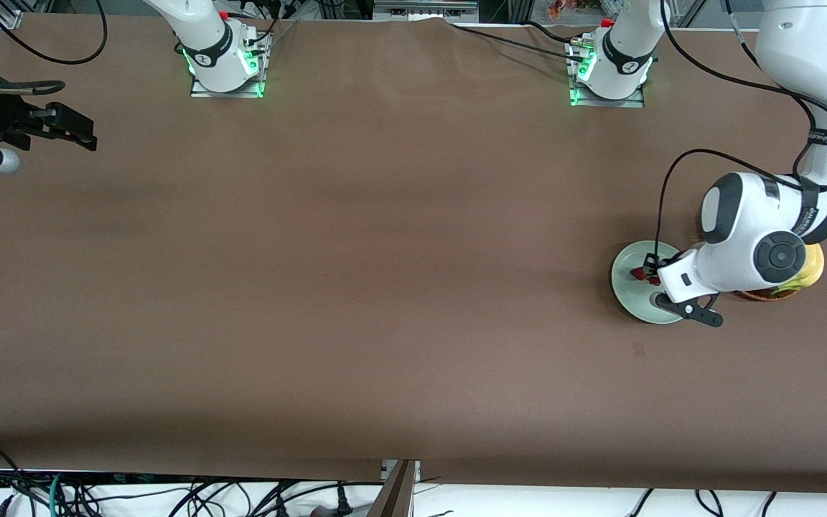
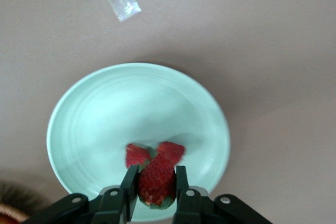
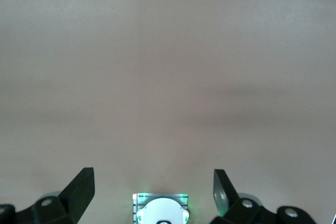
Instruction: Collect all strawberries into plate
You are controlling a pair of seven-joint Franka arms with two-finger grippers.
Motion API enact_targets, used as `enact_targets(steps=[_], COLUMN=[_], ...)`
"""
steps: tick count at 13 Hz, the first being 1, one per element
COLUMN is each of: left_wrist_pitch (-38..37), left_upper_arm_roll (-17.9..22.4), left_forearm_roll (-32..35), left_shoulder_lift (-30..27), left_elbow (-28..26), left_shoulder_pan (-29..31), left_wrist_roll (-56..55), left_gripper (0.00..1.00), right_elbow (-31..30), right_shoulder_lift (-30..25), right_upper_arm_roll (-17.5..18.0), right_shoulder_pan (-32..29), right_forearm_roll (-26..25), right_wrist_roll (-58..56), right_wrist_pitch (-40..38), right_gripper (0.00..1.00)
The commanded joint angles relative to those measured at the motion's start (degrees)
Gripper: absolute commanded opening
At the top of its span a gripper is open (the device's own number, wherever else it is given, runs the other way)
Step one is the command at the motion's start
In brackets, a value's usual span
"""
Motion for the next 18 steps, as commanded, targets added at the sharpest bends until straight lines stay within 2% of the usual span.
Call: enact_targets(steps=[1, 4, 7, 9, 12, 15, 16, 17, 18], left_wrist_pitch=[1.2, 0.7, -3.4, -11.6, -22.8, -34.8, -37.4, -37.7, -37.3], left_upper_arm_roll=[-1.0, -1.2, -2.2, -3.3, -3.9, -4.1, -3.6, -2.6, 0.1], left_forearm_roll=[1.2, 1.1, 0.8, 0.7, 0.4, 0.2, -0.4, -2.8, -4.5], left_shoulder_lift=[1.2, -0.2, -6.8, -10.2, -11.9, -12.8, -13.7, -16.6, -20.0], left_elbow=[0.4, 0.8, 2.6, 7.6, 17.4, 27.5, 29.4, 28.0, 24.3], left_shoulder_pan=[1.3, 1.3, 0.5, 0.5, 0.5, 0.4, 0.2, -1.2, -3.0], left_wrist_roll=[2.5, 1.9, 1.5, 1.1, -5.3, -6.0, -6.1, -6.9, -9.2], left_gripper=[1.00, 1.00, 1.00, 1.00, 1.00, 1.00, 1.00, 1.00, 1.00], right_elbow=[0.1, 0.1, 0.1, 0.1, 0.1, 0.1, 0.1, 0.1, 0.1], right_shoulder_lift=[-0.5, -0.5, -0.4, -0.4, -0.4, -0.4, -0.4, -0.4, -0.4], right_upper_arm_roll=[0.4, 0.5, 0.6, 0.6, 0.6, 0.6, 0.6, 0.7, 0.7], right_shoulder_pan=[-0.4, -0.4, -0.4, -0.4, -0.3, -0.3, -0.3, -0.2, -0.2], right_forearm_roll=[0.2, 0.3, 0.3, 0.2, 0.2, 0.2, 0.2, 0.2, 0.2], right_wrist_roll=[-0.9, -0.8, -0.7, -0.7, -0.8, -0.7, -0.6, -0.5, -0.4], right_wrist_pitch=[-0.1, -0.1, -0.1, -0.1, 0.0, 0.0, 0.0, 0.0, 0.0], right_gripper=[1.00, 1.00, 1.00, 1.00, 1.00, 1.00, 1.00, 1.00, 1.00])
